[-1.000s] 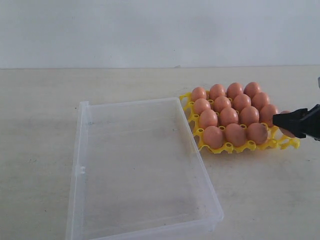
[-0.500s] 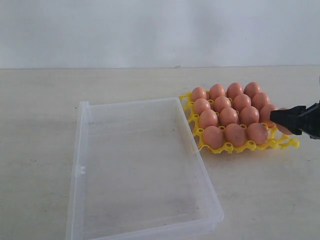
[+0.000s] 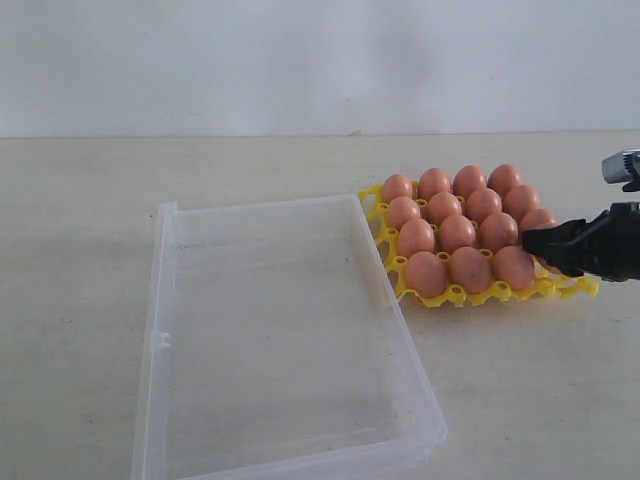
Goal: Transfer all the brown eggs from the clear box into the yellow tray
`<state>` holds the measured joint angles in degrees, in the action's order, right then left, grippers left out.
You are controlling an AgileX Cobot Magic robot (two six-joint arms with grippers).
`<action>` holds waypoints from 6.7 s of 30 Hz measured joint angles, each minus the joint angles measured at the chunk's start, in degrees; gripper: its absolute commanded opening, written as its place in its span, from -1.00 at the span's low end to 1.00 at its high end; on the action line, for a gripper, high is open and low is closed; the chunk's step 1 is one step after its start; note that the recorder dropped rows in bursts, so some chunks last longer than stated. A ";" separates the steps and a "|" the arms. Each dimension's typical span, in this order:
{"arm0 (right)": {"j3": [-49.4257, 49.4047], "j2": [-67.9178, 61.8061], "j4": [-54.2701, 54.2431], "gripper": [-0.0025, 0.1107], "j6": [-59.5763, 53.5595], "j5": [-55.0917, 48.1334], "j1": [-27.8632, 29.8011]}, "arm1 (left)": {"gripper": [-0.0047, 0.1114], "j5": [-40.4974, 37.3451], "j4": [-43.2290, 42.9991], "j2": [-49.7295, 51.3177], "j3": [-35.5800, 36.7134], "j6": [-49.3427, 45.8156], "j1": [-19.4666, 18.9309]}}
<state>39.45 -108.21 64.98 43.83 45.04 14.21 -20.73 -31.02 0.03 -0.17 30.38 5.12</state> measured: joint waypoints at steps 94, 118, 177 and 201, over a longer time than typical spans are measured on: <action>-35.12 107.01 -53.76 -0.96 -39.11 -69.76 -16.74 | -0.99 0.00 0.00 0.00 0.00 0.00 0.00; -39.18 107.95 -65.96 -0.96 -52.59 -63.96 -16.53 | -0.99 -0.03 0.00 0.00 0.00 0.00 0.00; -39.18 107.95 -56.63 -0.96 -43.83 -67.93 -9.04 | -0.99 -0.03 0.00 0.00 0.00 0.00 0.00; -39.18 107.95 -56.63 -0.96 -43.83 -67.83 -9.04 | -0.99 -0.03 0.00 0.00 0.00 0.00 0.00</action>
<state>0.27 -0.26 8.35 0.00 -22.79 5.17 -20.77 -31.02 0.03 -0.17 30.38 5.12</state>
